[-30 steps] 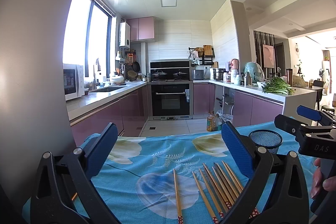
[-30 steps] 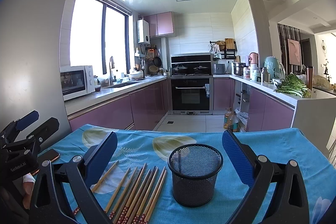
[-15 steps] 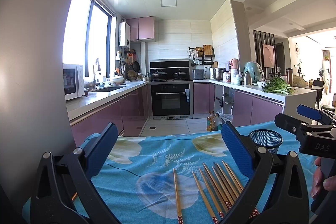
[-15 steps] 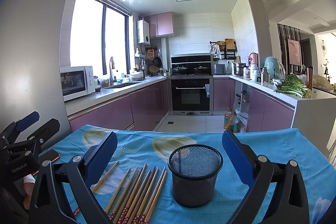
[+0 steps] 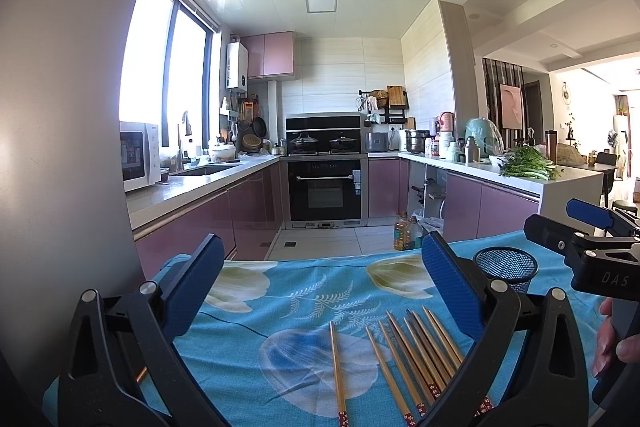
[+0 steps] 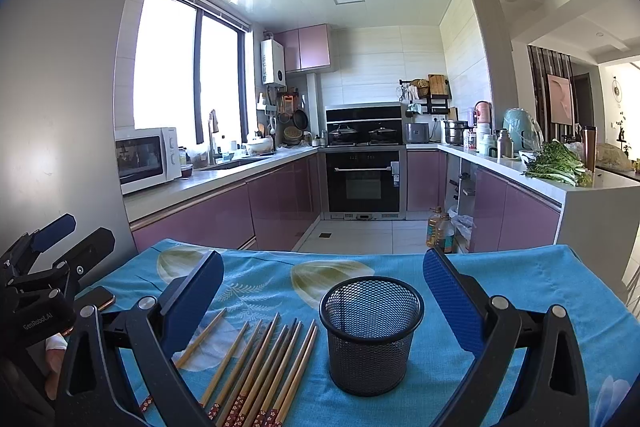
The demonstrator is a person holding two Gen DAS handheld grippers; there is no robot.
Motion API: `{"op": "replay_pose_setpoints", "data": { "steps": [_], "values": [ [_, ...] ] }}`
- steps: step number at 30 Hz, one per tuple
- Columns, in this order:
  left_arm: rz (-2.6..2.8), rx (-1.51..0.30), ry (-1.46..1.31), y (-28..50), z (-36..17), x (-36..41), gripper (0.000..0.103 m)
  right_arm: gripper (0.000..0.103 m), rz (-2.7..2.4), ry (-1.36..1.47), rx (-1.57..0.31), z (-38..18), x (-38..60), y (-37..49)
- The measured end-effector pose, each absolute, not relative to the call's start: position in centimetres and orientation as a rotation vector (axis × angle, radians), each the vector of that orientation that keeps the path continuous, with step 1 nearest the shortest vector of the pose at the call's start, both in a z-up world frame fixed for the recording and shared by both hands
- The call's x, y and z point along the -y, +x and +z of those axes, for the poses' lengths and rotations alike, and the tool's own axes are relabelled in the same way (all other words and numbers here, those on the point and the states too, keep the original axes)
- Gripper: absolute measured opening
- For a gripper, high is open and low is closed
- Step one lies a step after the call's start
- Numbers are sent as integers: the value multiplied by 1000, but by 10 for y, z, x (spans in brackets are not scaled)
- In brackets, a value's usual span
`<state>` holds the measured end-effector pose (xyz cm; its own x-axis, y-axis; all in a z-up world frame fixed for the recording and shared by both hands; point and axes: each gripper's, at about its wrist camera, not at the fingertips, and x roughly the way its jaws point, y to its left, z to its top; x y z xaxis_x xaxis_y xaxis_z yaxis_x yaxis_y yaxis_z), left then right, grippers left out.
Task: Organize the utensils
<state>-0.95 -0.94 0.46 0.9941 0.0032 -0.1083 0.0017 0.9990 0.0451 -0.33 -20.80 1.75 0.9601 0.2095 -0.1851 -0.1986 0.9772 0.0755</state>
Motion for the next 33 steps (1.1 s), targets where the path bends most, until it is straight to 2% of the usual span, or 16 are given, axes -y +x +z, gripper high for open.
{"op": "replay_pose_setpoints", "data": {
  "steps": [26,33],
  "values": [
    [1,-129,46,-9,3,6,97,97,228,60,-203,18,205,-2],
    [-32,-206,87,3,-7,6,97,97,305,50,-290,7,204,1]
  ]
}}
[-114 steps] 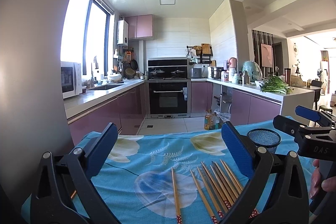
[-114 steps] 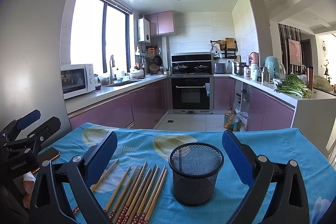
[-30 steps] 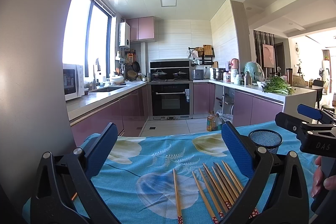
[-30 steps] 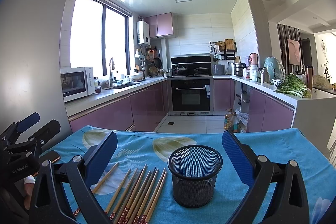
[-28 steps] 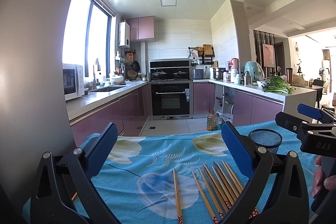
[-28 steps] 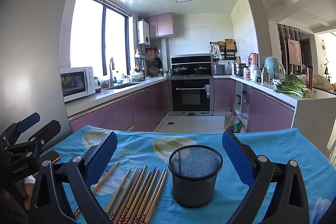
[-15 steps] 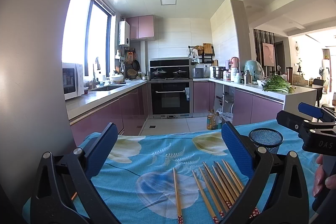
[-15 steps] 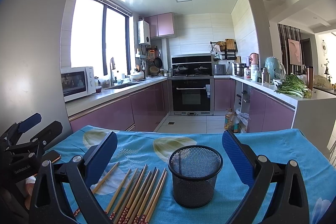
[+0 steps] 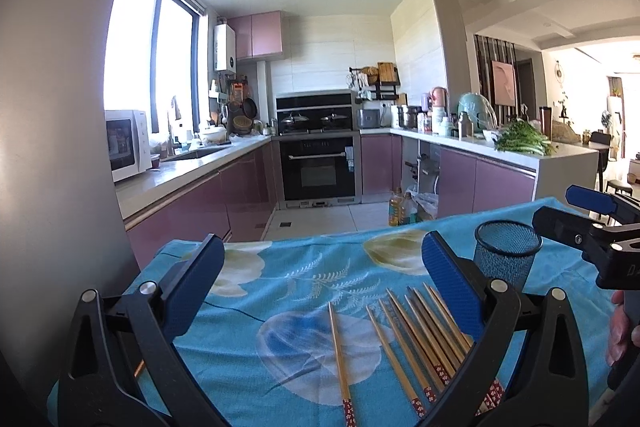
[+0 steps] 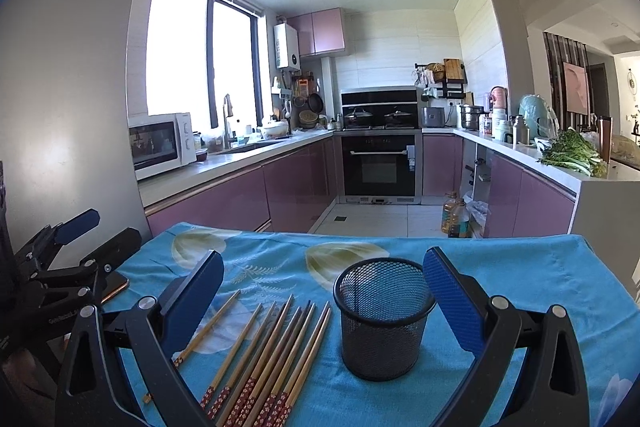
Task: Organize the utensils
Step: 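Lower the right gripper onto one wooden chopstick and close while the left gripper grasps another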
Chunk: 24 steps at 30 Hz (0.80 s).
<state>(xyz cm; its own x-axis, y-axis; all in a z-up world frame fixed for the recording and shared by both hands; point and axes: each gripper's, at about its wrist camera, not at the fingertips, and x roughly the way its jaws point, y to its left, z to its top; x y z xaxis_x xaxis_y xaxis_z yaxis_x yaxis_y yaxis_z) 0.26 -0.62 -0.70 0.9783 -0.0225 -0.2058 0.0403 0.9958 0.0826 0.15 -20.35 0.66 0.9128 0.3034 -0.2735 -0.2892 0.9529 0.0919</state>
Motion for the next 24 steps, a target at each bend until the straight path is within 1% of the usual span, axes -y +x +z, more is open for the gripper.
{"op": "replay_pose_setpoints", "data": {
  "steps": [3,4,6,7,9,12,17,18,22,24],
  "values": [
    [-56,-298,108,15,-20,3,97,96,358,21,-376,-8,197,5],
    [-55,-326,120,19,-25,3,97,95,370,10,-405,-13,194,7],
    [-72,-397,137,30,-35,2,97,83,398,-9,-482,-26,188,13],
    [-81,-428,140,34,-40,1,96,80,403,-14,-513,-32,186,15],
    [-103,-485,143,43,-50,0,91,65,411,-20,-583,-43,181,23],
    [-136,-562,146,55,-66,0,84,54,398,-11,-679,-59,180,37],
    [-185,-655,160,69,-85,4,70,40,377,-15,-778,-78,177,54],
    [-194,-668,160,71,-88,5,69,38,374,-19,-788,-79,176,57],
    [-213,-720,166,80,-97,8,64,37,360,-25,-828,-87,176,64],
    [-224,-742,170,84,-100,9,60,37,352,-32,-843,-89,177,66]
  ]
}}
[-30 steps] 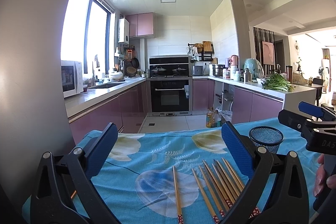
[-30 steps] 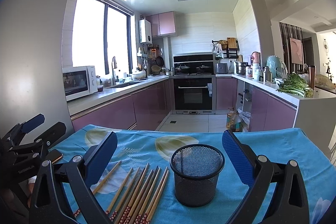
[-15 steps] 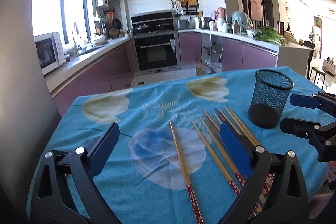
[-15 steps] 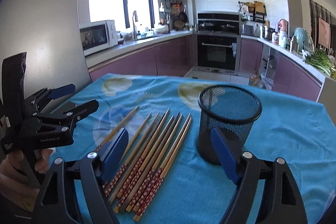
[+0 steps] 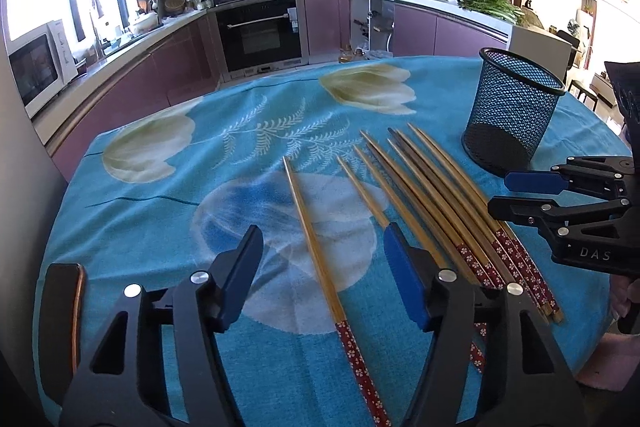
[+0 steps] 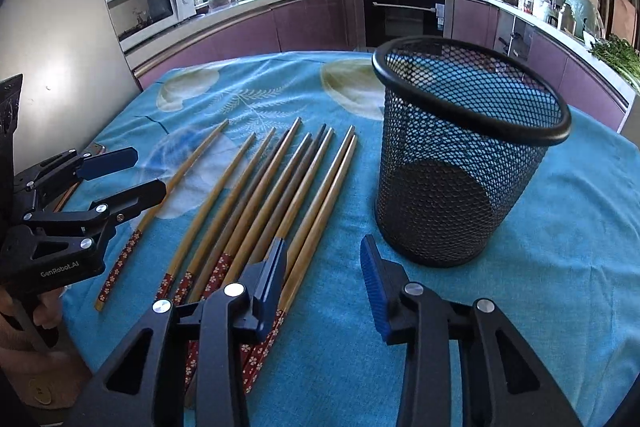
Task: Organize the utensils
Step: 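Lower the right gripper onto one wooden chopstick and close while the left gripper grasps another, then lift the right gripper's chopstick upright into the black mesh holder while the left gripper inserts its own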
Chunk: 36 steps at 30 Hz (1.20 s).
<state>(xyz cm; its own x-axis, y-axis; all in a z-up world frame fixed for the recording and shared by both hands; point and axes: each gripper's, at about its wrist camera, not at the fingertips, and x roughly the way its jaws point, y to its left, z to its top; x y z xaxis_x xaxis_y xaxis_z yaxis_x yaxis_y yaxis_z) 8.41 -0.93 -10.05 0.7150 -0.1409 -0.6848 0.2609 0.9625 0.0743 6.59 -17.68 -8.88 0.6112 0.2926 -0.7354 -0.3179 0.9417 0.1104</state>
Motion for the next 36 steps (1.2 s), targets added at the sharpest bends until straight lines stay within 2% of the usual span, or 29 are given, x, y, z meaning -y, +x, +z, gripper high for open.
{"op": "replay_pose_setpoints", "data": {
  "steps": [5,13,15,17,19,21,23,36],
  "values": [
    [-242,-801,171,92,-106,12,45,36,330,-37,-862,-91,179,71],
    [-258,-881,142,112,-120,10,34,36,330,-78,-872,-94,166,80],
    [-267,-888,131,115,-119,11,25,31,332,-71,-873,-94,165,83],
    [-264,-894,115,119,-119,11,21,24,335,-48,-875,-94,166,85],
    [-257,-897,96,121,-119,11,12,13,341,-23,-879,-94,167,87],
    [-254,-898,78,121,-119,11,9,9,344,-1,-880,-94,170,87],
    [-254,-899,65,120,-118,9,8,6,349,22,-883,-94,174,87],
    [-325,-837,19,98,-83,4,8,6,454,108,-779,-60,195,65]
  ]
}}
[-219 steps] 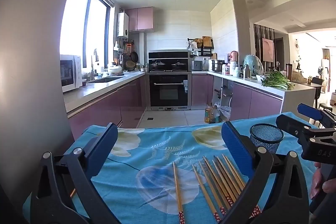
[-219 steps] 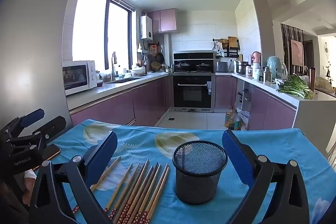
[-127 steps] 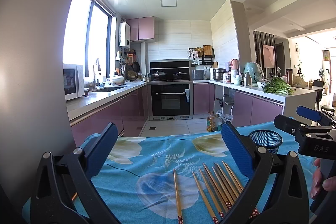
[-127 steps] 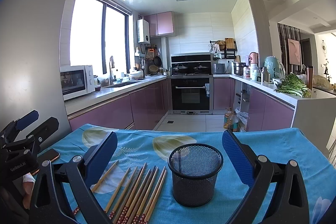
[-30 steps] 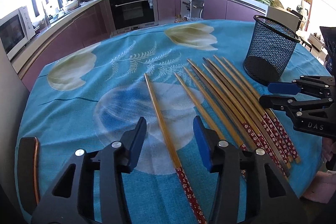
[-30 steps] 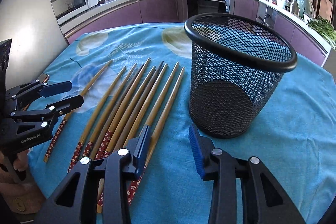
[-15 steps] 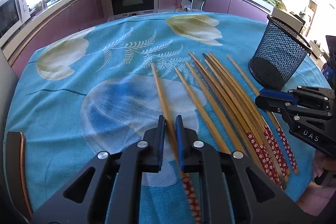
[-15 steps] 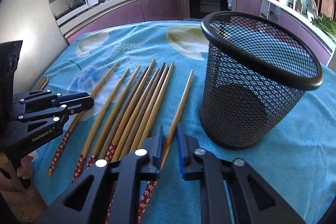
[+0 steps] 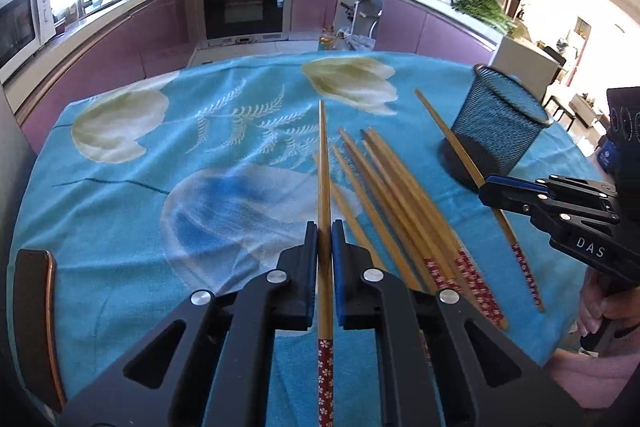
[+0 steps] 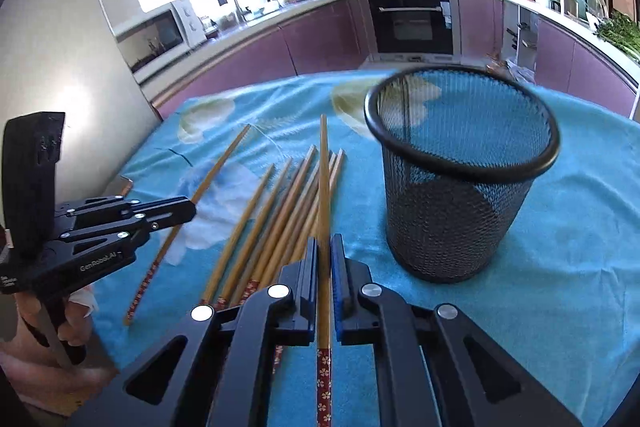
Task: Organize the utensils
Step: 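Lift the right gripper's chopstick upright into the black mesh holder while the left gripper inserts its own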
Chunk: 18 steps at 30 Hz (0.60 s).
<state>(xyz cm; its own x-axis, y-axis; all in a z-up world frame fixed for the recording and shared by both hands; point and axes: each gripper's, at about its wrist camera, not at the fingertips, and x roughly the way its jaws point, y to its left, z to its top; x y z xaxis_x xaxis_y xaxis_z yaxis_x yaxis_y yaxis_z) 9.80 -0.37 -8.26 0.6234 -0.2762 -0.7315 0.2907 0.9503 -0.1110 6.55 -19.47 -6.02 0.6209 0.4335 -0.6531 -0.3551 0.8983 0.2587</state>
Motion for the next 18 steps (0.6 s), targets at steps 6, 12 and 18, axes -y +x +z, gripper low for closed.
{"op": "replay_pose_setpoints", "data": {
  "steps": [6,12,18],
  "values": [
    [-427,-762,-12,81,-46,6,8,6,509,166,-679,-32,212,50],
    [-509,-690,-52,65,-13,5,8,6,542,198,-606,-10,223,43],
    [-570,-591,-100,58,23,5,7,6,554,203,-530,14,234,43]
  ]
}}
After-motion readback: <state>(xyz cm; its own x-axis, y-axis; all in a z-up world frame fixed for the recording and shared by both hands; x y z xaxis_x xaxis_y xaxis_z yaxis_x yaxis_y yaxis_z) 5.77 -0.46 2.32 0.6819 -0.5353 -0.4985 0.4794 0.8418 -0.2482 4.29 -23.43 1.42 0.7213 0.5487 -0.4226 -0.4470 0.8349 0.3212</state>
